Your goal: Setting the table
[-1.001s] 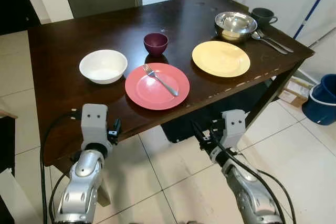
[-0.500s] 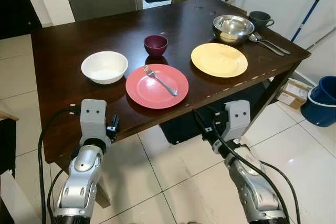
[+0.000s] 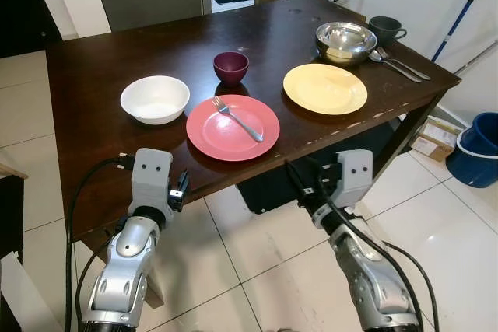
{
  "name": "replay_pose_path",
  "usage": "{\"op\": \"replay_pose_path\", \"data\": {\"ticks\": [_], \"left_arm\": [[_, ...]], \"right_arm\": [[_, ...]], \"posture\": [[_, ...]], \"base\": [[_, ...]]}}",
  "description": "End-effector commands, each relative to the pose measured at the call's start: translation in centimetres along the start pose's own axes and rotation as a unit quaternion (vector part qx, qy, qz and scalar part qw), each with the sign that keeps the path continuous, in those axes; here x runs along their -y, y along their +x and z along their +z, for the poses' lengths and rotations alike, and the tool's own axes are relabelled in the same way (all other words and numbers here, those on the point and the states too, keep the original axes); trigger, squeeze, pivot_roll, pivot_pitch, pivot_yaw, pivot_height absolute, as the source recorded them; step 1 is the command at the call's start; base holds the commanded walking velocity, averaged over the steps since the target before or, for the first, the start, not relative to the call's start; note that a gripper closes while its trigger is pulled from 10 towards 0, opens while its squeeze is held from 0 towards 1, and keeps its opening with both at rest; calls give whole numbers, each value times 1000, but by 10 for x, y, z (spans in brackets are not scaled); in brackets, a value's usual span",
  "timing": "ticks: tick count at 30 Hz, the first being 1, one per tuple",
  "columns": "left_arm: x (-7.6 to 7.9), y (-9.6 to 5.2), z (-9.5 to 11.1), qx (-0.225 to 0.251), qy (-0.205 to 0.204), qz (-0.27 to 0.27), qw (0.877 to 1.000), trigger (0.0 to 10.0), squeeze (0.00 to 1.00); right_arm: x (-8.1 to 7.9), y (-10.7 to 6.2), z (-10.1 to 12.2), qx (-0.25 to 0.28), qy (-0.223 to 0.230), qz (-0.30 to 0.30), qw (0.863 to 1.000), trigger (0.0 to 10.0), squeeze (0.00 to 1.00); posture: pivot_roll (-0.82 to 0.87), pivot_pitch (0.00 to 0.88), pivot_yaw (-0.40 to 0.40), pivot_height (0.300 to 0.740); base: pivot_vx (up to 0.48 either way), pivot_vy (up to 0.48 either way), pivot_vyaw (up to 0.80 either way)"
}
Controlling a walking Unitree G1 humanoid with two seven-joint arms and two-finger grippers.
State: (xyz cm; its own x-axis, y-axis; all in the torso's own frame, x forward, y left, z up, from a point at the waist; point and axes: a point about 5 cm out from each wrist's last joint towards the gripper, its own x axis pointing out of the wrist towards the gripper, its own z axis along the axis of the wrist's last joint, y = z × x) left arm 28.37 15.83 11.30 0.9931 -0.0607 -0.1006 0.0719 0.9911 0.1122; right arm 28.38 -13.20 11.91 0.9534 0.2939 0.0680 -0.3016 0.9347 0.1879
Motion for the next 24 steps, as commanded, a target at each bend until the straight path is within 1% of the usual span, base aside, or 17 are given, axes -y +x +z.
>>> {"op": "replay_pose_path", "data": {"ticks": [1,7,11,24], "left_arm": [[1,-1,-2,-4,5,-7,1000,10000,0],[2,0,-1,-2,4,-10,1000,10000,0],[3,0,-2,-2,6,-12,1000,10000,0],[4,0,-2,-3,11,-16,1000,10000,0]], "right_arm": [[2,-2,-2,-5,12,-8,1000,10000,0],[2,-2,-4,-9,11,-10,1000,10000,0],[1,-2,-5,-14,22,-4,1000,10000,0],[1,-2,-5,-14,26,-6,1000,10000,0]], "posture": [[-84,10,38,740],[-84,10,37,740],[-84,9,37,740],[-84,9,38,740]], "base": [[0,0,0],[0,0,0],[0,0,791],[0,0,791]]}}
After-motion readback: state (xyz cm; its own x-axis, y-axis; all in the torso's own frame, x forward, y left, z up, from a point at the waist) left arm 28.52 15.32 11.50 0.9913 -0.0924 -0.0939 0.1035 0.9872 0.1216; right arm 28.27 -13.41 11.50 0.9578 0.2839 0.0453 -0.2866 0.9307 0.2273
